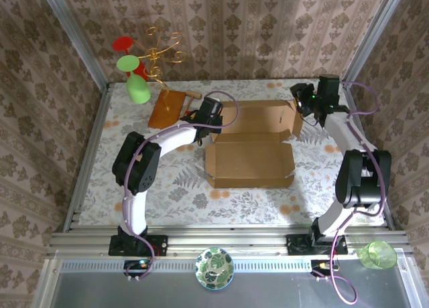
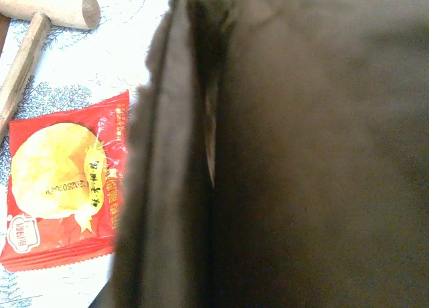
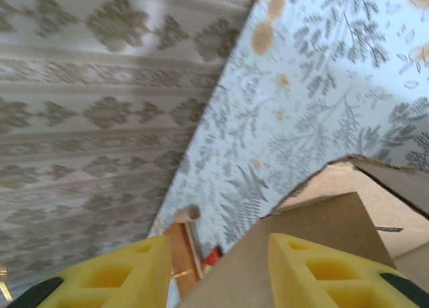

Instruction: Fold the paper box

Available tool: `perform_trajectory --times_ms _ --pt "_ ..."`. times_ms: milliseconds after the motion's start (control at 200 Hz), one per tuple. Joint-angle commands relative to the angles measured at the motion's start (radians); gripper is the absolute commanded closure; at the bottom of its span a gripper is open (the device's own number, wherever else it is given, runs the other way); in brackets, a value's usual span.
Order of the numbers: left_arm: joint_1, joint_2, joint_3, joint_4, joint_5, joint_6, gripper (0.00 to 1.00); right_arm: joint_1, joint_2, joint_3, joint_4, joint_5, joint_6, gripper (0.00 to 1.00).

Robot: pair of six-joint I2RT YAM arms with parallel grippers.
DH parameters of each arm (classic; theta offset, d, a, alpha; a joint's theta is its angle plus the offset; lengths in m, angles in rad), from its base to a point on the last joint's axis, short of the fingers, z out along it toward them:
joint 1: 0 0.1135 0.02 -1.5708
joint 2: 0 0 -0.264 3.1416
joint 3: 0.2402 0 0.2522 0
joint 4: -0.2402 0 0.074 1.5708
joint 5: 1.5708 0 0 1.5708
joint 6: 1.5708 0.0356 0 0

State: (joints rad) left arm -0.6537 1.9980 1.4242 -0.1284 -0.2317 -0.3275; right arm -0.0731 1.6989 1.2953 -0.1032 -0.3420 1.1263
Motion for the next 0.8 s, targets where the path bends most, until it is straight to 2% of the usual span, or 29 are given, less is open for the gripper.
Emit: perform_trajectory --times_ms 0,310,515,585,640,730,795 --pt "-0.004 -0.019 0.001 -0.047 0.012 0.026 1.0 0.02 0.017 0.043 -0.088 -0.008 -0.054 0.57" --pt "-0.012 -0.01 0.011 -0.051 0.018 0.022 1.0 0.048 0.026 0.0 -0.064 -0.012 -0.051 0.52" --pt "-0.013 0.001 0.036 -0.067 0.025 0.019 1.0 0.053 0.013 -0.034 -0.006 -0.027 0.021 0.74" --pt "-0.013 0.001 0.044 -0.077 0.027 0.016 1.0 0.049 0.0 -0.051 0.018 -0.029 0.049 0.76" --pt "-0.012 -0.001 0.046 -0.083 0.031 0.013 1.0 0.04 -0.021 -0.071 0.04 -0.027 0.066 0.72" --pt "-0.012 -0.006 0.047 -0.095 0.033 0.01 1.0 0.028 -0.083 -0.113 0.05 0.019 0.049 0.54" --pt "-0.012 -0.008 0.046 -0.103 0.034 0.01 1.0 0.024 -0.143 -0.141 0.008 0.08 0.003 0.45"
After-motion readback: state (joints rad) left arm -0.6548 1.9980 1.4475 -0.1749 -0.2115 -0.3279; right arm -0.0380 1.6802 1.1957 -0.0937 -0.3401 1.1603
